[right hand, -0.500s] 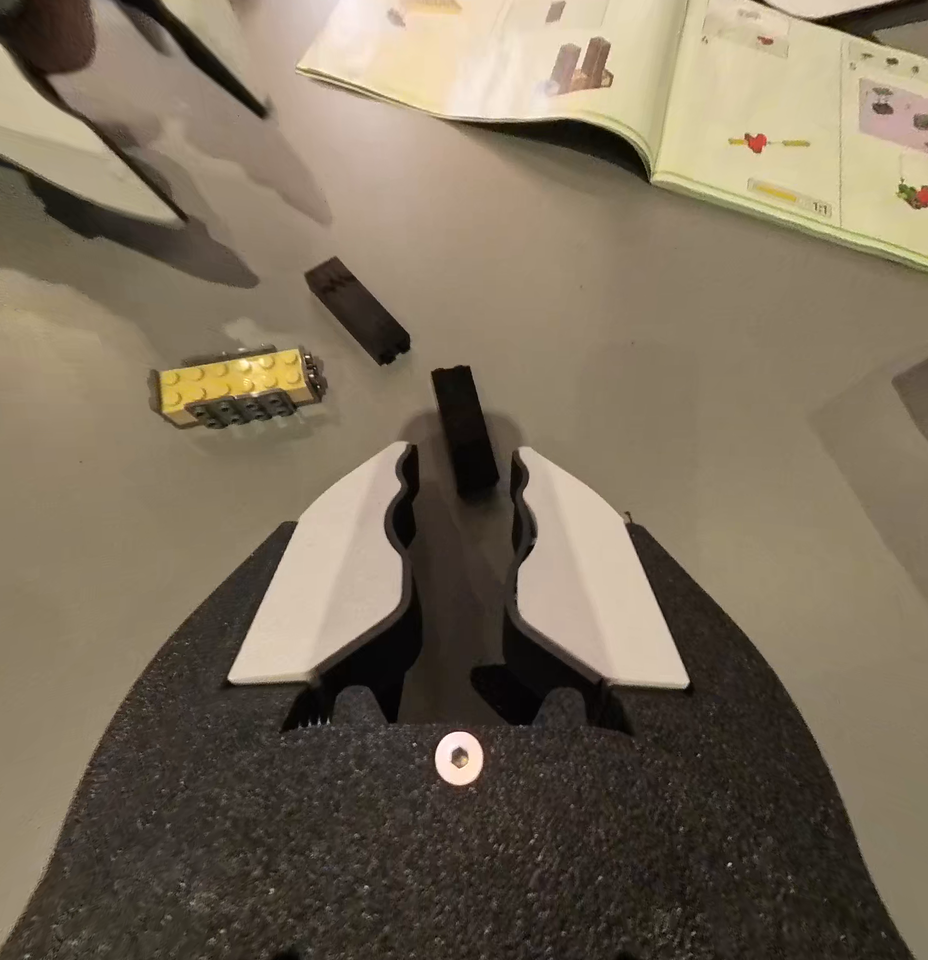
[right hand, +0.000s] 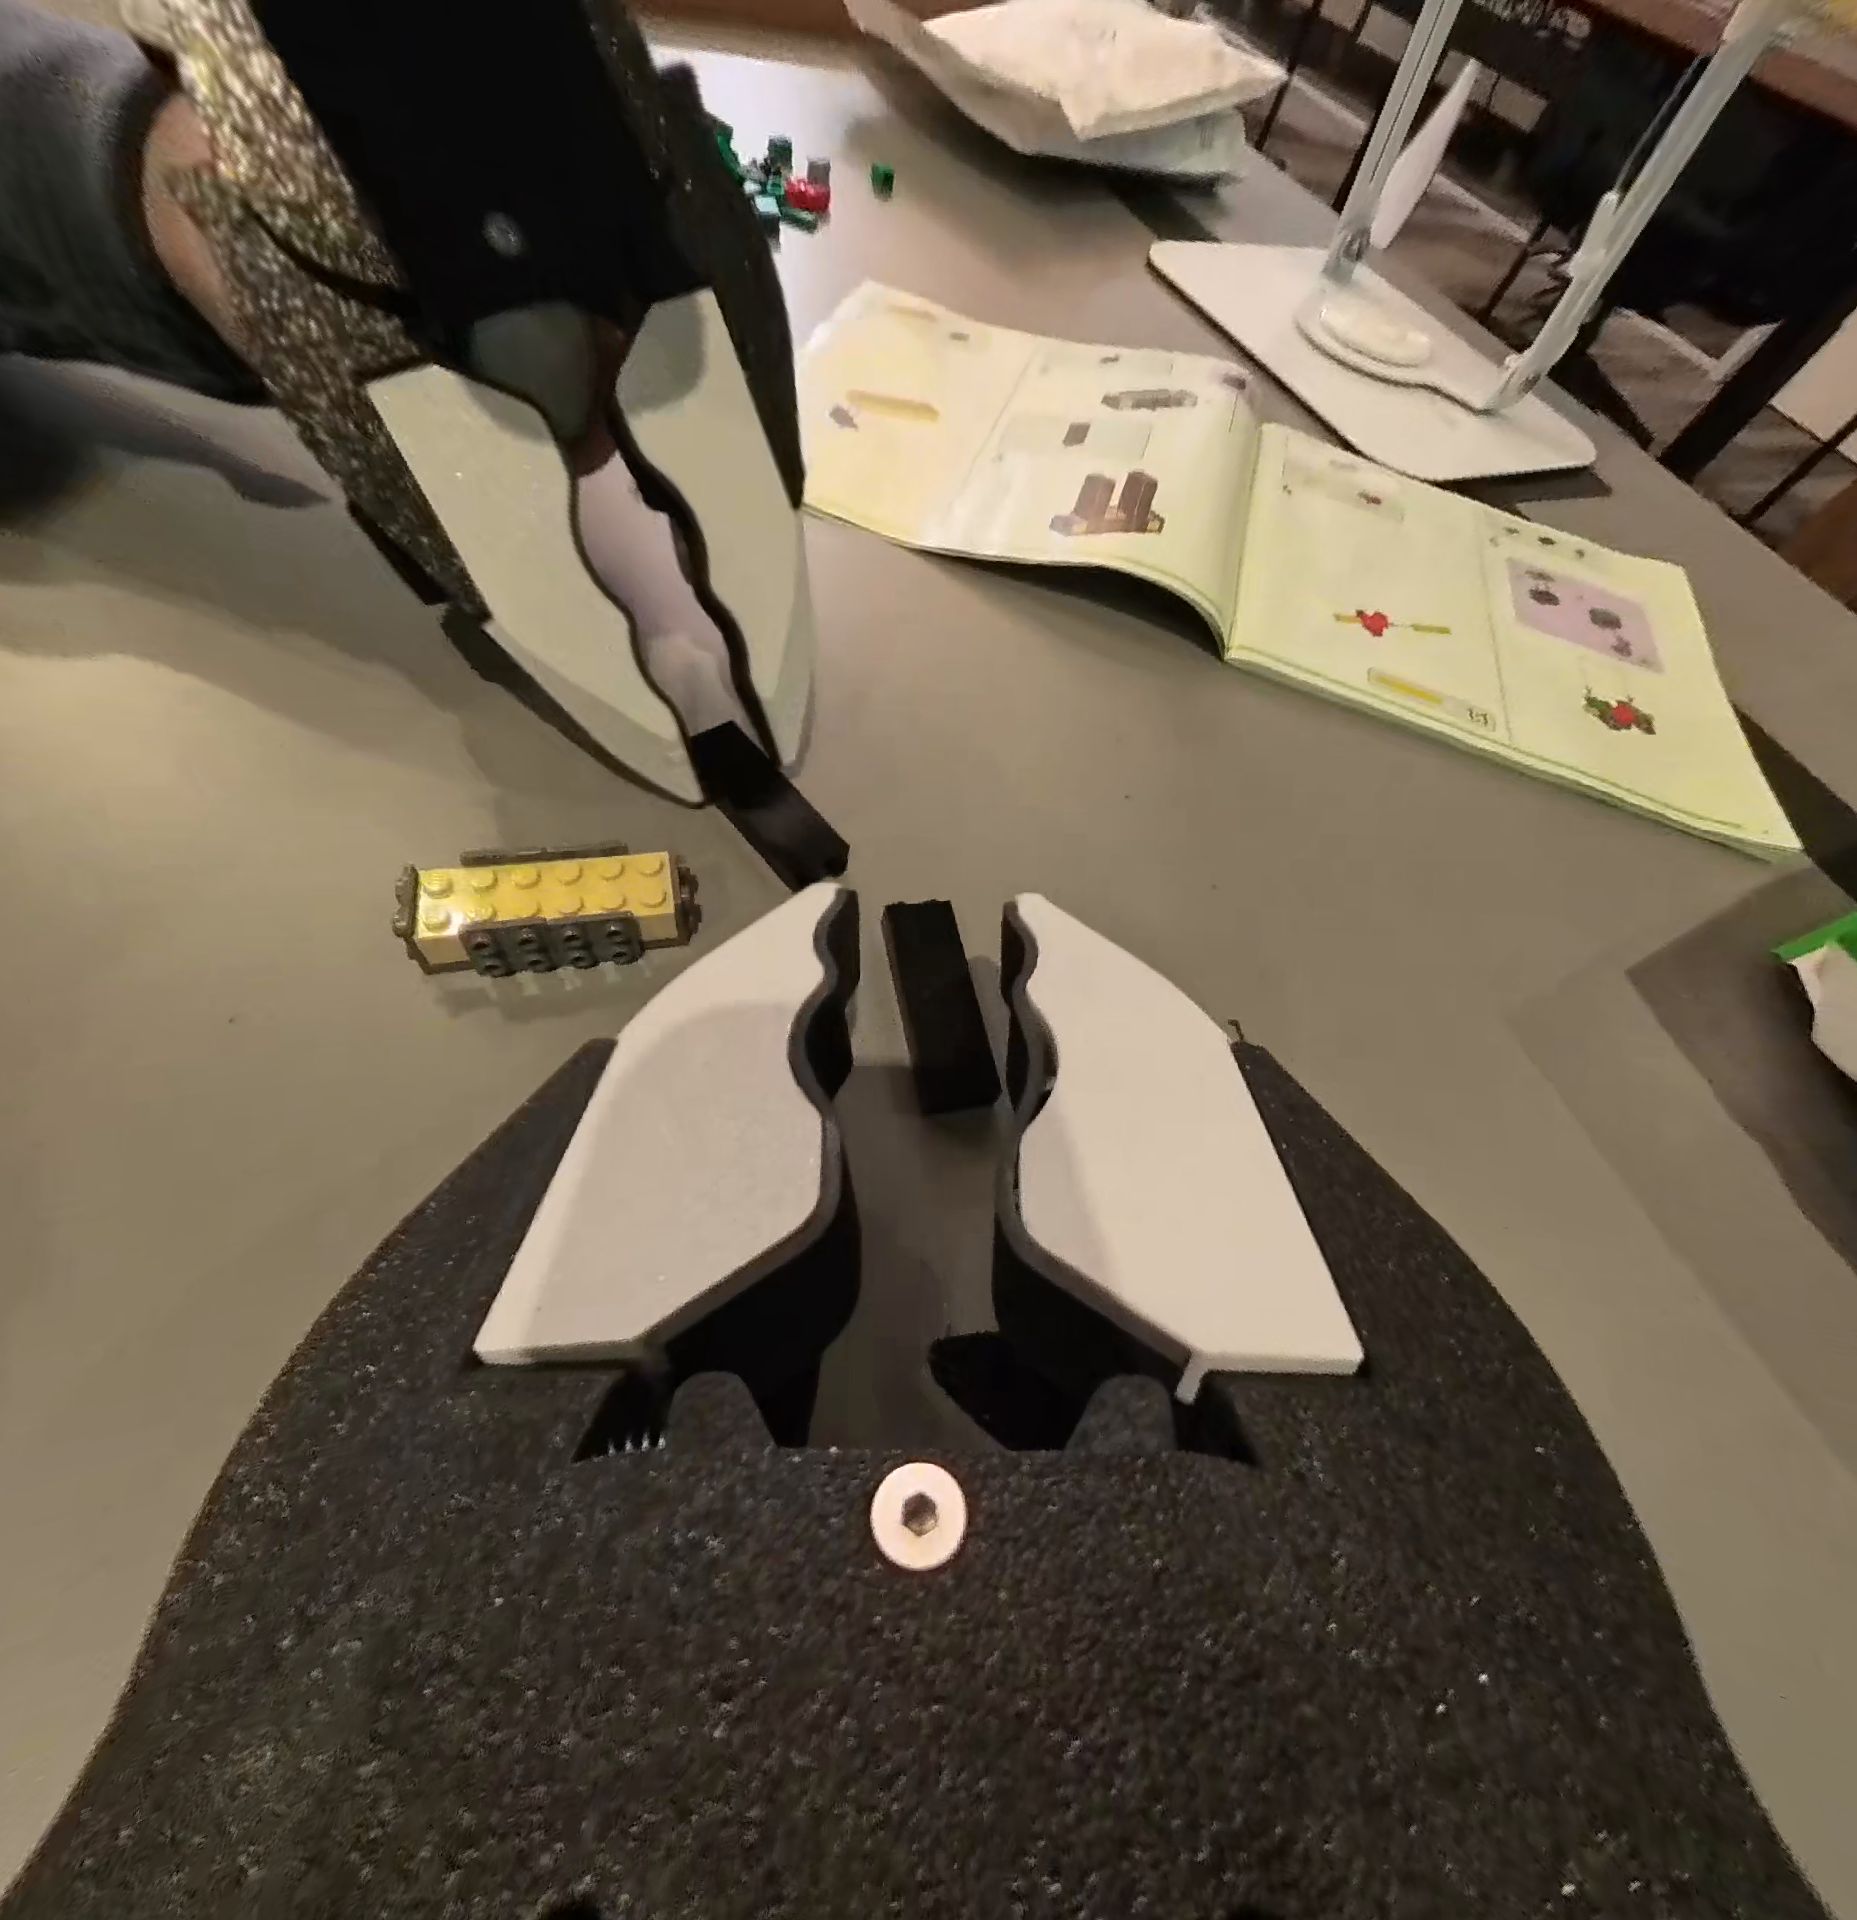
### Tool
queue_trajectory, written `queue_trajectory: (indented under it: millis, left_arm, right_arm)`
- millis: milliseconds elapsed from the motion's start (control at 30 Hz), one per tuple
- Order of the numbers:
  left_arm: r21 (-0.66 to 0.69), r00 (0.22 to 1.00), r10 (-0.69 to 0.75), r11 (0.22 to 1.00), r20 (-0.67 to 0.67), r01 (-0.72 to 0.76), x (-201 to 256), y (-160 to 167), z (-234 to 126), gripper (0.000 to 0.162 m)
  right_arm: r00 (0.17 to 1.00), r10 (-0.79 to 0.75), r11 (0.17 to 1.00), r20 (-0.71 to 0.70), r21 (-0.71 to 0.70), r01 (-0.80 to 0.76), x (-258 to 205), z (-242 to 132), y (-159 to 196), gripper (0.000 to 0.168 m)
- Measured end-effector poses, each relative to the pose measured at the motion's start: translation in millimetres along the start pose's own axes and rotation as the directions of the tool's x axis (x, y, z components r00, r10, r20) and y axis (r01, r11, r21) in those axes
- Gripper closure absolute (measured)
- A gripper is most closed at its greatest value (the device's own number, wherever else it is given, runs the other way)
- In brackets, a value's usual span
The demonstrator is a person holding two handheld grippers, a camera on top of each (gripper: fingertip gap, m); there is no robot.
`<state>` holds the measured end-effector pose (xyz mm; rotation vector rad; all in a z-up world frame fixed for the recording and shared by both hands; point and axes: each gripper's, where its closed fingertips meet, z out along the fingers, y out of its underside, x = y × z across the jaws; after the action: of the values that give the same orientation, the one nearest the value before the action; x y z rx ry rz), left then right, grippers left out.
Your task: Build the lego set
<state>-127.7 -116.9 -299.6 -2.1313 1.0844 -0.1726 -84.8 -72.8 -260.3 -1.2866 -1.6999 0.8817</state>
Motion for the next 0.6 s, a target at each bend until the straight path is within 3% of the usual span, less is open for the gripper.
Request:
queue_trajectory:
  millis: [33, 167, 267, 400, 500, 600]
  left_arm:
    - [-0.016, 1.000, 0.012, 1.000, 0.011, -0.012, -2, 0, 0, 0.145]
    - [-0.037, 0.999, -0.011, 0.999, 0.052, 0.012, -11, 0, 1, 0.146]
    - [0.230, 0.987, -0.039, 0.973, 0.156, 0.002, -20, -32, -14, 0.146]
    - [0.661, 0.990, -0.141, 0.741, -0.015, 0.116, -9, -81, -59, 0.146]
    - [0.753, 0.982, -0.168, 0.633, -0.088, 0.176, -8, -86, -75, 0.146]
    - [0.762, 0.980, -0.163, 0.619, -0.113, 0.191, -6, -86, -76, 0.147]
  right_arm:
    - [1.000, 0.007, 1.000, -0.001, 0.008, -0.007, 1, -1, -1, 0.143]
    - [0.999, 0.035, 0.997, -0.013, 0.066, -0.035, 4, -3, -8, 0.142]
    - [0.992, 0.121, 0.974, 0.040, 0.188, -0.126, 1, -3, -28, 0.141]
    - [0.928, 0.296, 0.867, 0.226, 0.345, -0.360, -8, -2, -61, 0.126]
    - [0.852, 0.349, 0.762, 0.391, 0.410, -0.501, -16, -6, -80, 0.127]
    - [0.799, 0.354, 0.693, 0.487, 0.436, -0.574, -20, -9, -90, 0.128]
